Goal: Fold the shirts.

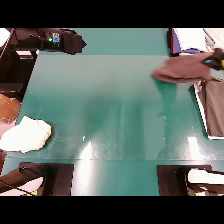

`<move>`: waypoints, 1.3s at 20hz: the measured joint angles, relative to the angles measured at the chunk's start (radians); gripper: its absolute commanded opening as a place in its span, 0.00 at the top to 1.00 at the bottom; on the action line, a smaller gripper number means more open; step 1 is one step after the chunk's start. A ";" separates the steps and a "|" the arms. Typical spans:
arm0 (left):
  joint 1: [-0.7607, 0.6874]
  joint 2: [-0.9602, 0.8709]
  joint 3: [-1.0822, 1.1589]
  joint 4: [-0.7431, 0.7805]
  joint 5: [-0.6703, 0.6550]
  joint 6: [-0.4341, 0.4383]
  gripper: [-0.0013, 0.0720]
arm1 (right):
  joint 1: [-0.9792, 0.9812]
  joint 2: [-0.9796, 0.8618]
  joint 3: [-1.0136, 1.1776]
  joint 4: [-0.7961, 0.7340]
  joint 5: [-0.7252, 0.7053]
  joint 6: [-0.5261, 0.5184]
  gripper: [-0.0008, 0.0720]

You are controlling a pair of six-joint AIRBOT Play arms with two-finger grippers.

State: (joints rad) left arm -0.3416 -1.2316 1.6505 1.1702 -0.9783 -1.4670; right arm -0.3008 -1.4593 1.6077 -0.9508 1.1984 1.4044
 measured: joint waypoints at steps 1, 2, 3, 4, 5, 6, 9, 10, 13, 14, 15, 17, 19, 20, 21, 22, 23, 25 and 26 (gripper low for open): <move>-0.008 0.000 0.000 -0.001 0.006 0.000 0.95 | -0.044 0.004 0.000 -0.003 -0.015 0.000 0.97; -0.012 0.000 0.000 -0.003 0.010 0.000 0.95 | -0.087 0.004 0.000 -0.003 -0.035 0.000 0.97; -0.015 0.000 0.000 -0.008 0.016 0.000 0.95 | -0.121 0.000 0.000 -0.005 -0.058 0.000 0.97; -0.018 0.000 0.000 -0.009 0.018 0.000 0.95 | -0.146 -0.006 0.000 -0.006 -0.082 0.000 0.97; -0.019 0.000 0.000 -0.011 0.021 0.000 0.95 | -0.166 -0.013 0.002 -0.003 -0.106 -0.009 0.97; -0.020 0.000 0.000 -0.012 0.022 -0.001 0.95 | -0.182 -0.021 0.006 0.006 -0.137 -0.023 0.97; -0.024 0.000 0.000 -0.018 0.024 -0.006 0.95 | -0.202 -0.053 0.069 0.026 -0.201 -0.054 0.97; -0.024 0.000 0.000 -0.018 0.025 -0.011 0.95 | -0.206 -0.064 0.104 0.031 -0.213 -0.060 0.97; -0.024 0.000 0.000 -0.019 0.025 -0.019 0.95 | -0.211 -0.081 0.227 0.037 -0.225 -0.072 0.97; -0.024 0.000 0.000 -0.019 0.025 -0.021 0.95 | -0.214 -0.082 0.265 0.039 -0.218 -0.074 0.97; -0.024 0.000 0.000 -0.019 0.025 -0.021 0.95 | -0.218 -0.081 0.303 0.039 -0.201 -0.076 0.97; -0.024 0.000 0.000 -0.019 0.024 -0.024 0.95 | -0.223 -0.069 0.351 0.039 -0.153 -0.078 0.97; -0.024 0.000 0.000 -0.019 0.021 -0.024 0.95 | -0.238 -0.039 0.368 0.040 -0.112 -0.079 0.97; -0.024 0.000 0.000 -0.019 0.020 -0.024 0.95 | -0.248 -0.020 0.361 0.038 -0.090 -0.079 0.97; -0.024 0.000 0.000 -0.019 0.017 -0.024 0.95 | -0.262 0.003 0.344 0.037 -0.068 -0.079 0.97; -0.024 0.000 0.000 -0.019 0.012 -0.024 0.95 | -0.278 0.027 0.320 0.028 -0.048 -0.079 0.97; -0.024 0.000 0.000 -0.019 0.008 -0.024 0.95 | -0.297 0.054 0.286 0.009 -0.026 -0.079 0.97; -0.024 0.000 0.000 -0.019 -0.003 -0.023 0.95 | -0.333 0.111 0.195 -0.040 0.012 -0.079 0.97; -0.024 0.000 0.000 -0.019 -0.007 -0.021 0.95 | -0.352 0.143 0.141 -0.072 0.024 -0.079 0.97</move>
State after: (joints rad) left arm -0.3656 -1.2320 1.6505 1.1511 -0.9855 -1.4876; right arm -0.6529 -1.3167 1.7485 -1.0229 1.2224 1.3258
